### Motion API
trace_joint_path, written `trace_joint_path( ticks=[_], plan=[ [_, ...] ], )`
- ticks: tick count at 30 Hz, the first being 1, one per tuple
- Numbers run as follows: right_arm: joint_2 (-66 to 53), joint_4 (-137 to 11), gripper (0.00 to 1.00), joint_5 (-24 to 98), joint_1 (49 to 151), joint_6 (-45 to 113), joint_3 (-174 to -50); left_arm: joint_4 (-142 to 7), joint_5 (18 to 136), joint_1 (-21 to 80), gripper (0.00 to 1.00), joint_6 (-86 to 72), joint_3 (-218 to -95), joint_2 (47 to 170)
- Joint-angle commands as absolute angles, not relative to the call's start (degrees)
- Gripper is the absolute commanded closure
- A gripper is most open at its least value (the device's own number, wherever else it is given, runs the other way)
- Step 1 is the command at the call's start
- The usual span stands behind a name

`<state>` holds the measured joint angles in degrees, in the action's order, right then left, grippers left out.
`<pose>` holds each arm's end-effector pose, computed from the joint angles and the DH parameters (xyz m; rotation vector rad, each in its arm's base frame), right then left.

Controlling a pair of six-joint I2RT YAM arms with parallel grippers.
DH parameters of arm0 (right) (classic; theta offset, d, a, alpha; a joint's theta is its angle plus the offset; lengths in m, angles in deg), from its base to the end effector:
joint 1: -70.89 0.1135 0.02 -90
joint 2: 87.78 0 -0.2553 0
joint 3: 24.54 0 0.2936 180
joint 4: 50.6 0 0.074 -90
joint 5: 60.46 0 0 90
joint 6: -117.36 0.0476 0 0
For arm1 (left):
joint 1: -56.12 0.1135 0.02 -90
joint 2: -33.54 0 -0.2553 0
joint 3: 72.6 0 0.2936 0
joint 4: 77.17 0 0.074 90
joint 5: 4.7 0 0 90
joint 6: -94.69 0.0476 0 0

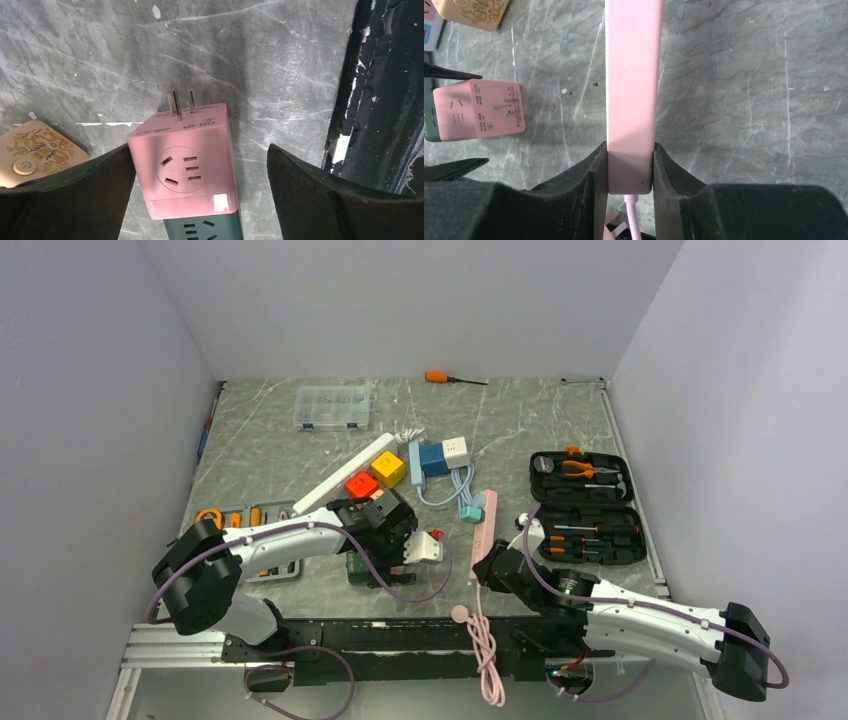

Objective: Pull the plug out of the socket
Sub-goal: Place the plug at the corner of the board.

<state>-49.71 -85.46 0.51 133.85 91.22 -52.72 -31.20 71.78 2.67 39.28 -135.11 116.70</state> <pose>0.1071 0.1591 0.1391 0.2649 2.2867 0.5878 0.1769 -0.2573 0.1530 1.9584 1.9296 -0.4146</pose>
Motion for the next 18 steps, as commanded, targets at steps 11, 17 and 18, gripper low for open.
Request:
trace_joint_path(
  ticks=[11,17,18],
  plan=[
    [-48.49,-79.54,1.0,2.74,133.82,83.28,-57.49,-27.27,70.52,4.92,0.0,39.71,-153.99,115.34],
    [-46.73,-78.36,1.0,3.8,133.8,80.18,-60.2,-31.31,68.36,7.15,0.01,41.92,-161.83,121.34],
    [-46.47,-78.19,1.0,3.87,133.83,79.71,-60.5,-31.28,67.41,7.22,0.01,42.41,-162.86,122.41]
  ],
)
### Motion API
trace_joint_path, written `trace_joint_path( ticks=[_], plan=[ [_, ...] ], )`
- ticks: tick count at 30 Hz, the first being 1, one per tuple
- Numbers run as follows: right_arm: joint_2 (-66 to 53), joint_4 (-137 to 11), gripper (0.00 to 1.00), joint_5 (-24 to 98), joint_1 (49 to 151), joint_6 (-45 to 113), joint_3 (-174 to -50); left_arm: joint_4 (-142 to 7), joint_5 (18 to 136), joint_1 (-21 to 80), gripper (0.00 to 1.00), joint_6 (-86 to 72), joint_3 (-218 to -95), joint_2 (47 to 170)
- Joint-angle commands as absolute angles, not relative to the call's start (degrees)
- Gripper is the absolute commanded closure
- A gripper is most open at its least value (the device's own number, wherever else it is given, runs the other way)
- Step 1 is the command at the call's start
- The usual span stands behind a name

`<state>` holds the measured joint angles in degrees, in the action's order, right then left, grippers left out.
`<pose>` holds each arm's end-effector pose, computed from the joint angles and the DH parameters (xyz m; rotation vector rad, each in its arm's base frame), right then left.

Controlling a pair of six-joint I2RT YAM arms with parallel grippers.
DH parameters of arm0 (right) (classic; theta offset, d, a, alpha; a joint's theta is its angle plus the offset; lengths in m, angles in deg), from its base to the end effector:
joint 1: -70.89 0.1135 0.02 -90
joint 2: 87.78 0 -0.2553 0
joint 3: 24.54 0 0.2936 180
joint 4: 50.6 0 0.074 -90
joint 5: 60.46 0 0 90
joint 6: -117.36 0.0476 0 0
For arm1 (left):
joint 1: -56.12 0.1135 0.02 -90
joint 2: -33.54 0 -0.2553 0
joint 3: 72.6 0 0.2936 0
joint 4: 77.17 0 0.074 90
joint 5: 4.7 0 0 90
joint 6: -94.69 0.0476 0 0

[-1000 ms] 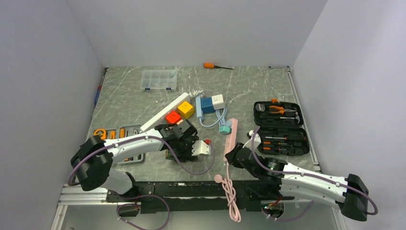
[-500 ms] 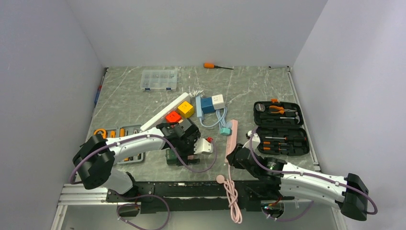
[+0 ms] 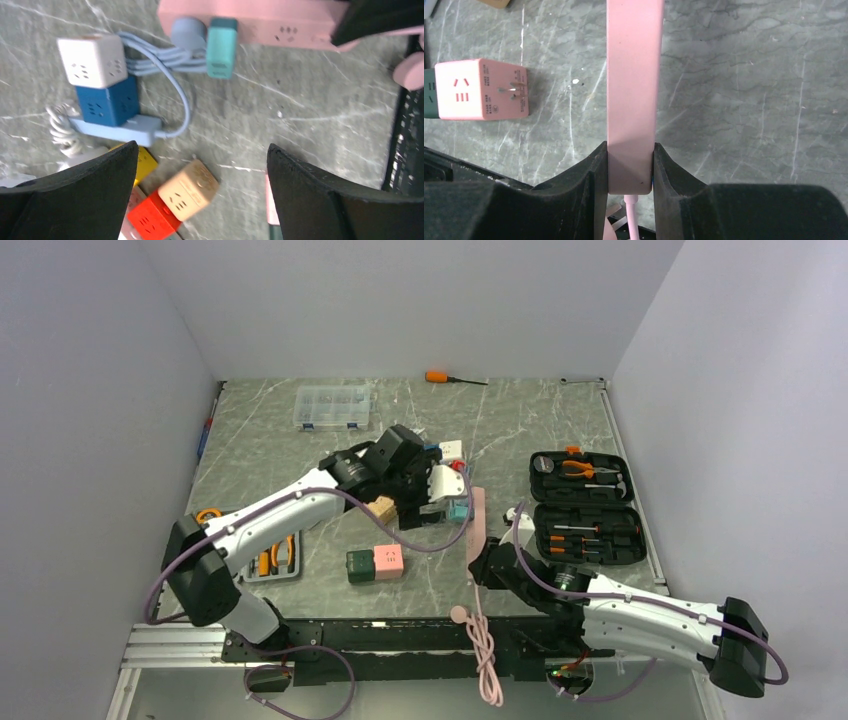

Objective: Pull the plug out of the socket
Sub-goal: Place the plug at the corner of the board.

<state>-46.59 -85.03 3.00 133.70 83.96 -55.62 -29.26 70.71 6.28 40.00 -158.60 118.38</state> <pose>0.1103 0.1682 0.1483 0.1023 2.3094 0.5584 0.2313 -0.2927 0.2863 1.7071 1.6787 -0.4235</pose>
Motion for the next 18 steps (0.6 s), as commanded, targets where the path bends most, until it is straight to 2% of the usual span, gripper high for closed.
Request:
trace_joint_path(
  ticks=[1,18],
  plan=[
    [-46.06,-78.08,1.0,3.87,133.78,79.4,-60.91,-31.31,66.24,7.24,0.01,42.97,-163.5,123.25],
    [-40.25,-74.62,1.0,4.78,133.79,74.84,-65.28,-31.55,64.44,6.49,0.13,45.01,-167.89,133.54]
  ],
)
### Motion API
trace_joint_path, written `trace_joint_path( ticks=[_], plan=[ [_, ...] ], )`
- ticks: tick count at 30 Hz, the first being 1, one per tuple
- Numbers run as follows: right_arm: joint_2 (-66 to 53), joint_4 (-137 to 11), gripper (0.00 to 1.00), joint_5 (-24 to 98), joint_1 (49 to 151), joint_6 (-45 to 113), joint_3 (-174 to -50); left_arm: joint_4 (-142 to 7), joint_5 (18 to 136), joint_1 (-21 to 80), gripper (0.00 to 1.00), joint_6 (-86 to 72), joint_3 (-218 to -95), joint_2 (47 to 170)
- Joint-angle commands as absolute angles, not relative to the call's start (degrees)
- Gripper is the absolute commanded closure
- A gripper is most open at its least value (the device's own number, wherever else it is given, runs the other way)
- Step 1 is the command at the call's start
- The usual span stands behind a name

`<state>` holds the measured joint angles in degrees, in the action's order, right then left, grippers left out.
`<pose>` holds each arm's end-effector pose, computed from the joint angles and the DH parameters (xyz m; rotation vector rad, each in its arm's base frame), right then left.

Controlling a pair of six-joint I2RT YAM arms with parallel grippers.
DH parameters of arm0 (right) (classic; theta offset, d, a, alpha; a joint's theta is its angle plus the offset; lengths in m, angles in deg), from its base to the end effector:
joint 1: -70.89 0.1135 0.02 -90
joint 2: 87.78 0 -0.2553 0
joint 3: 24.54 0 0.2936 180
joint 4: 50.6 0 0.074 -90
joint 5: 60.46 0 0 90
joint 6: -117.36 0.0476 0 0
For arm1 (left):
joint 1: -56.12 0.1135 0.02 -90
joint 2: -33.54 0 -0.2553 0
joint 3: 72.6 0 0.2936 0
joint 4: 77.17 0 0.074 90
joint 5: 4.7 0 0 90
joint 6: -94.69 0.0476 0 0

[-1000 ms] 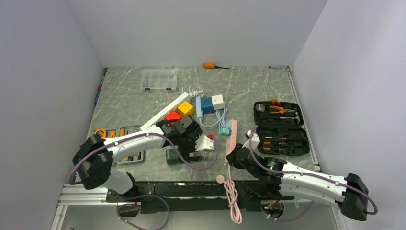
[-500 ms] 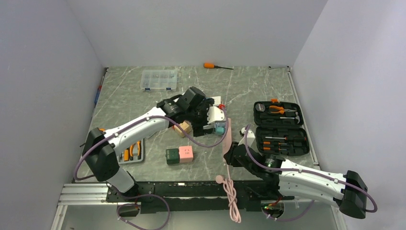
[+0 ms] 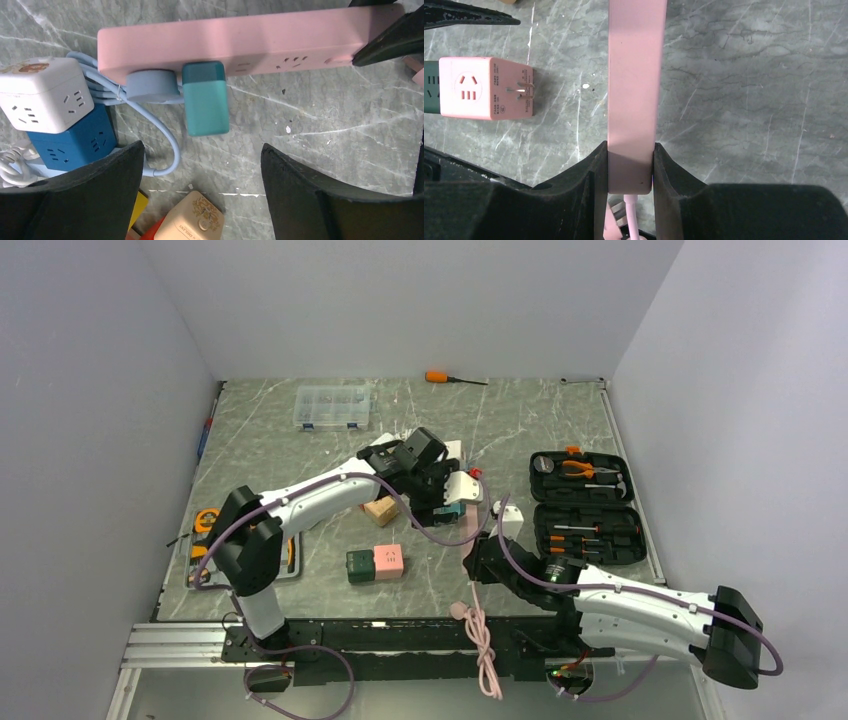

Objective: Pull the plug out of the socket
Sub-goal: Place the plug at the corner of the board, then remove the plug from the socket.

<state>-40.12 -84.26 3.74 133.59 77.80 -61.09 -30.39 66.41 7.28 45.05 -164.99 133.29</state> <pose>0.1189 0.1852 0.1633 -0.0274 2.3096 0.5092 0.2676 -0.3295 0.2310 1.8528 1.6870 -0.4750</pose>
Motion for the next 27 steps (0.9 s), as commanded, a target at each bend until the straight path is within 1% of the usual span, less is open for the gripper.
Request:
trace_joint_path(
  ticks=[1,10,17,21,23,24,27],
  plan=[
    [-40.11,-74.32,1.0,4.89,133.73,74.73,-65.44,-31.76,64.5,6.29,0.14,44.62,-168.27,134.03],
    [-38.14,-71.72,1.0,5.28,133.74,73.4,-66.58,-33.01,64.72,5.11,0.19,42.08,-168.46,136.16],
    [-38.38,-71.11,1.0,5.77,133.74,73.58,-66.12,-36.71,68.72,5.7,0.27,41.8,-165.52,135.44],
    [-39.69,-71.19,1.0,5.94,133.74,74.15,-65.34,-36.53,69.05,6.02,0.33,41.14,-166.11,136.55],
    [-40.1,-71.18,1.0,5.88,133.76,74.36,-65.03,-37.04,69.0,6.02,0.39,40.89,-166.32,136.99],
    [-40.12,-71.18,1.0,5.9,133.75,74.44,-64.93,-37.21,68.88,6.01,0.44,40.71,-166.51,137.18],
    [-40.29,-70.56,1.0,6.42,133.7,74.69,-63.92,-37.78,68.76,6.02,0.64,40.19,-167.41,137.26]
  ],
)
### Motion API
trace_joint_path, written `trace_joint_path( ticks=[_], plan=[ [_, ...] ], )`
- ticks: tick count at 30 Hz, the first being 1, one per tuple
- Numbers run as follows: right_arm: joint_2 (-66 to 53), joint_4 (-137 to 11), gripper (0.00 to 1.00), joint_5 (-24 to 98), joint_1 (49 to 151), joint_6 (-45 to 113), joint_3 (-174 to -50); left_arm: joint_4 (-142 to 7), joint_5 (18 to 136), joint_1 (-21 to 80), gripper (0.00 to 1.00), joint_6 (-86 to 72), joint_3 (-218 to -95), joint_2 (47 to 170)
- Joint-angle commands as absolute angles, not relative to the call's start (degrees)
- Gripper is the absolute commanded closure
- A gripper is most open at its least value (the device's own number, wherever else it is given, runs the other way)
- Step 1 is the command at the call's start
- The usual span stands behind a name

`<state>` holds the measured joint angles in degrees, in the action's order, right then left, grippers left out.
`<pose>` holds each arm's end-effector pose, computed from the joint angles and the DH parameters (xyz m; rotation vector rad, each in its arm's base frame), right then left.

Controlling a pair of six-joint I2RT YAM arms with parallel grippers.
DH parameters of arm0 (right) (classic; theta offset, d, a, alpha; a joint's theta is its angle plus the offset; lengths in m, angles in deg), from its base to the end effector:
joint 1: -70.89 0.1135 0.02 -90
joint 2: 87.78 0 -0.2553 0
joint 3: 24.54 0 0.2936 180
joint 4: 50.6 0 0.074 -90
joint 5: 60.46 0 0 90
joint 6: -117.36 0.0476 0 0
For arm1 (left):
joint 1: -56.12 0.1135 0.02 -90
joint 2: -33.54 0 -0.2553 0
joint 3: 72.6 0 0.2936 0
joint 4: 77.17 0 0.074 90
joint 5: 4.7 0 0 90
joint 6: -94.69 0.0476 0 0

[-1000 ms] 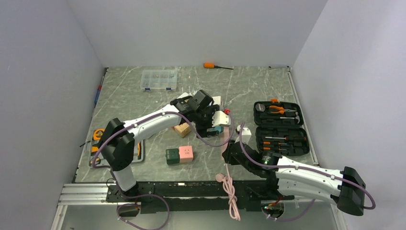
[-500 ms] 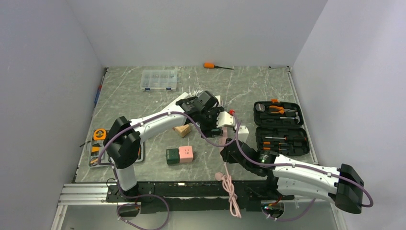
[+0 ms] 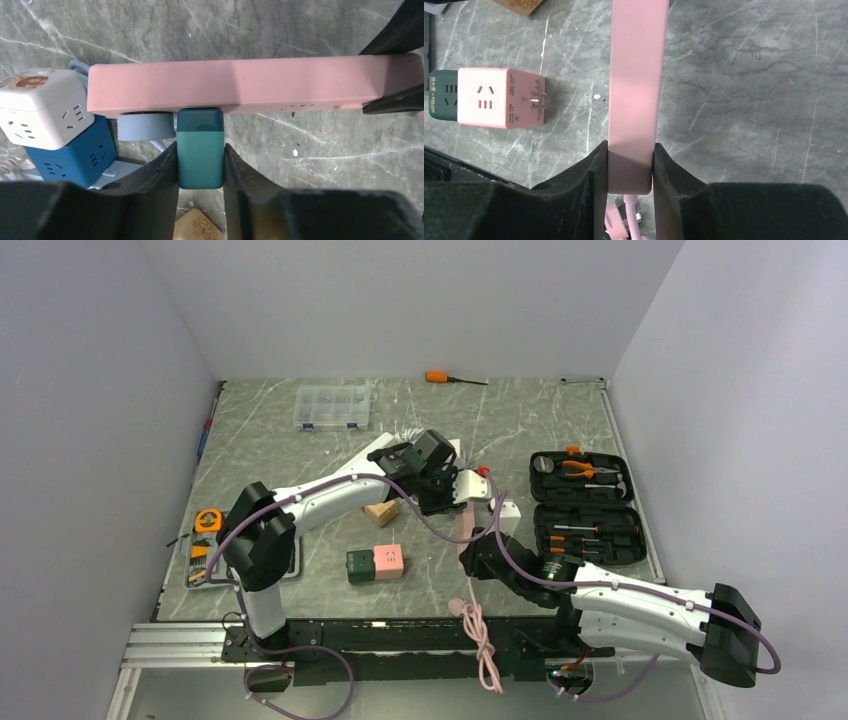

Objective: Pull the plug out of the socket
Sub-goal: Remove the plug from the socket.

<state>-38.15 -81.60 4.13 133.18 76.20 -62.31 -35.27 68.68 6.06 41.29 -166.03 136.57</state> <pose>0.1240 0.1921 0.1681 -0.0442 2.2864 0.5288 0.2730 -0.3473 0.2197 1.7865 1.7102 -0.4594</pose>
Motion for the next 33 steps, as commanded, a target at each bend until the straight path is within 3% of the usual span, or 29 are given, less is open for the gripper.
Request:
trace_joint_path(
  ticks=[1,5,6,8,10,11,15,24,27,33],
  plan=[
    [-40.49,-70.06,1.0,6.56,133.73,74.85,-63.36,-37.83,68.7,6.03,0.71,40.0,-167.8,137.19],
    [-41.84,-68.49,0.99,6.35,133.55,76.35,-61.01,-36.52,67.81,6.02,0.89,39.16,-169.09,136.63],
    [-42.29,-68.01,0.95,6.34,133.33,76.73,-60.46,-36.29,67.61,6.0,0.91,38.97,-169.16,136.37],
    [-43.47,-66.88,0.78,6.42,132.85,77.31,-59.36,-36.34,67.33,6.02,0.93,38.51,-168.68,135.69],
    [-44.46,-65.71,0.46,6.21,132.1,77.95,-58.15,-36.53,67.2,5.9,0.93,38.53,-168.09,134.99],
    [-44.87,-65.15,0.37,6.36,131.6,78.25,-57.67,-36.56,67.2,5.93,0.94,38.57,-167.91,134.82],
    [-44.47,-63.19,0.26,8.08,128.88,77.71,-56.74,-36.2,67.09,5.89,0.96,39.03,-167.8,134.3],
    [-35.89,-57.67,0.27,14.38,121.85,73.56,-57.74,-35.53,66.98,5.63,0.98,39.68,-167.21,133.32],
    [-32.49,-54.89,0.33,15.49,119.49,72.22,-58.24,-35.2,66.84,5.51,0.98,39.54,-167.25,132.95],
    [-26.05,-49.65,0.54,16.93,117.06,71.05,-59.96,-34.59,66.61,5.5,0.98,39.59,-167.35,132.49]
  ],
)
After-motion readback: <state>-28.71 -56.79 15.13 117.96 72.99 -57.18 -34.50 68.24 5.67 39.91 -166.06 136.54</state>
